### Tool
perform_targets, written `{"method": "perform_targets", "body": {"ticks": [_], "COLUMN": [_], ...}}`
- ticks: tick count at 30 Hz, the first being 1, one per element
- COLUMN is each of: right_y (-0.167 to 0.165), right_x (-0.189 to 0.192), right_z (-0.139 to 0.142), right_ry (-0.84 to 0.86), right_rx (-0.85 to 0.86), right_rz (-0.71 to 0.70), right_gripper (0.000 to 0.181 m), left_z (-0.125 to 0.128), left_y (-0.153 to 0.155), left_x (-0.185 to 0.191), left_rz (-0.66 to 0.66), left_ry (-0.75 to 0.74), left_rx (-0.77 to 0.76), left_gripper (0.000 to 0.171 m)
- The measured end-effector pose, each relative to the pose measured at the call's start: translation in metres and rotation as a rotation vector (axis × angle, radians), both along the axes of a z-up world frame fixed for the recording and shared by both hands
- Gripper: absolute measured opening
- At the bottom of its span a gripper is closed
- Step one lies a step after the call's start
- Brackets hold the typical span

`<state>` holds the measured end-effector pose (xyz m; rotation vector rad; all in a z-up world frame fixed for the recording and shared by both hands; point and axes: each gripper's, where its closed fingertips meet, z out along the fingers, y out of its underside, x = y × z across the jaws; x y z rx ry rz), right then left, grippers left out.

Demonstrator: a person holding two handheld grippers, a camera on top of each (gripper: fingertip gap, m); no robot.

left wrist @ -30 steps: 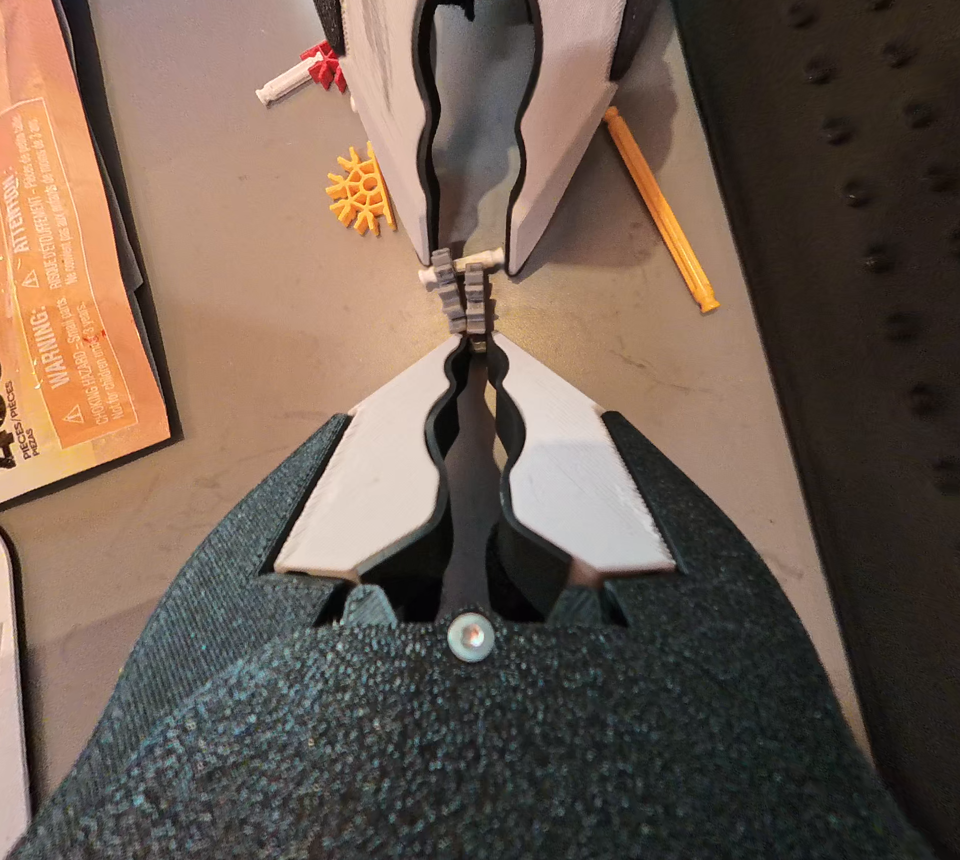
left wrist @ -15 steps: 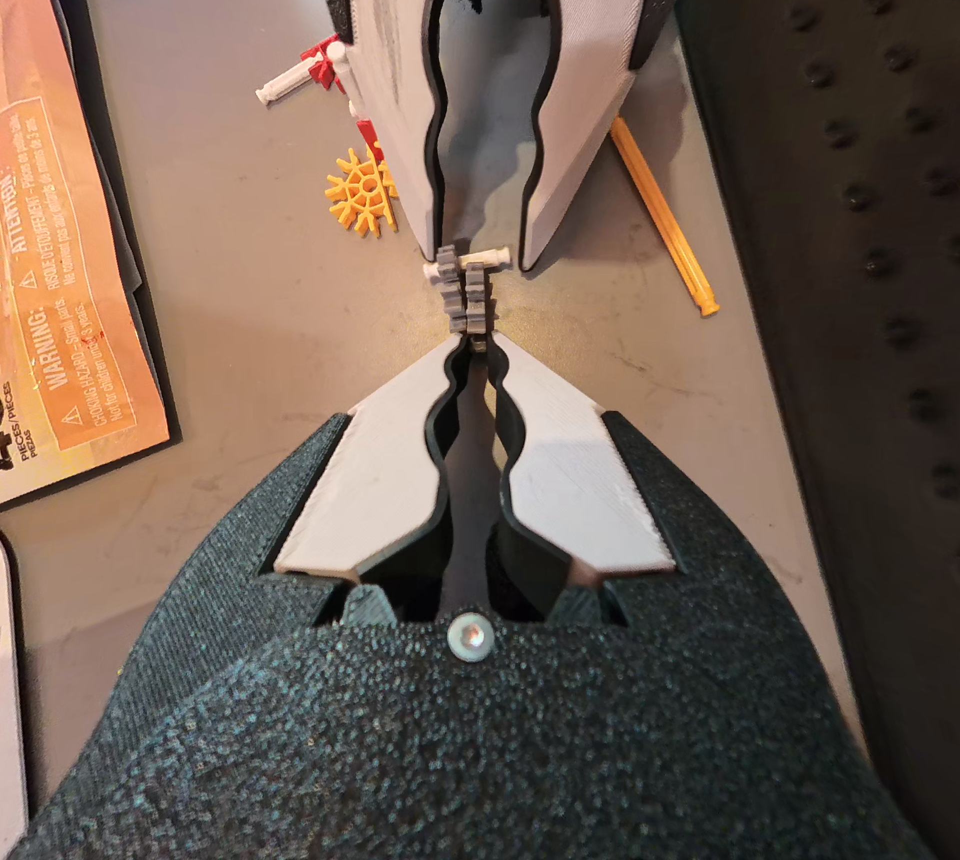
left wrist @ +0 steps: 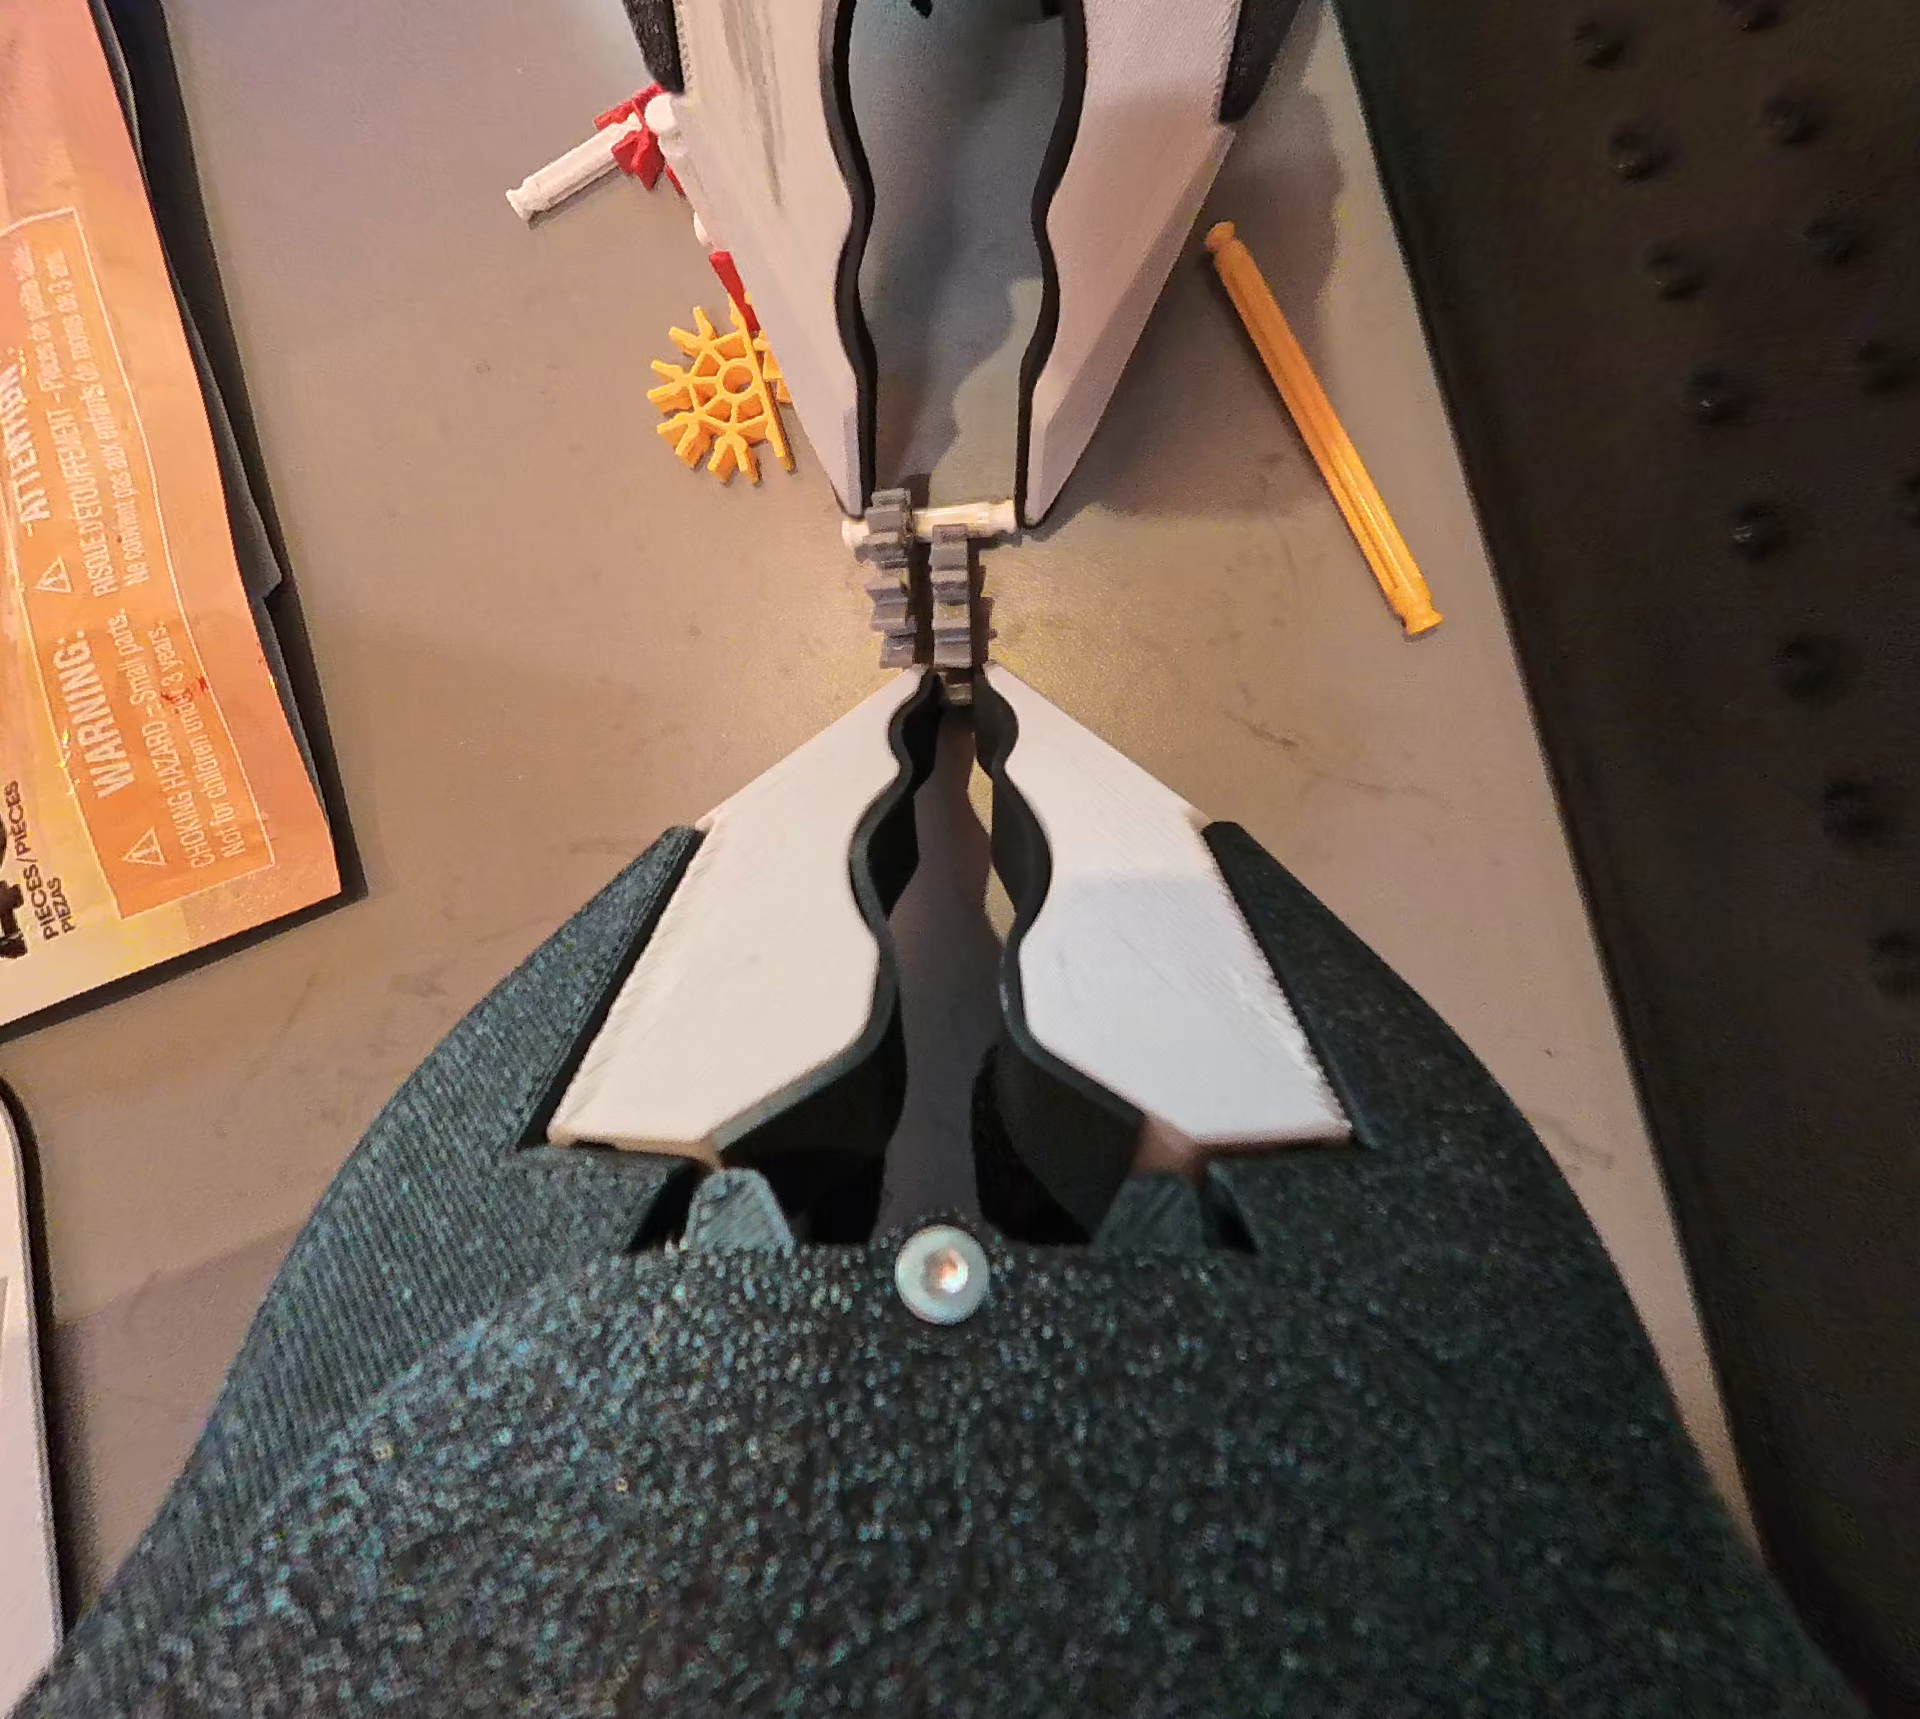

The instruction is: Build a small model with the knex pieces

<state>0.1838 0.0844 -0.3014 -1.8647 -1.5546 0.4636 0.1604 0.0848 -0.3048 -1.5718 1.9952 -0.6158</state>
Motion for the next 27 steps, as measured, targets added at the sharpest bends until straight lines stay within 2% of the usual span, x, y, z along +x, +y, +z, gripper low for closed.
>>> {"method": "perform_targets", "body": {"ticks": [27], "right_y": [-0.0005], "right_x": [-0.0035], "right_z": [-0.0002], "right_ry": [0.043], "right_rx": [0.04], "right_rz": [0.022], "right_gripper": [0.025], "left_z": [0.0], "left_y": [-0.0017], "left_x": [0.0032], "left_rz": [0.034], "left_ry": [-0.042], "left_rx": [-0.042], "left_gripper": [0.004]}}
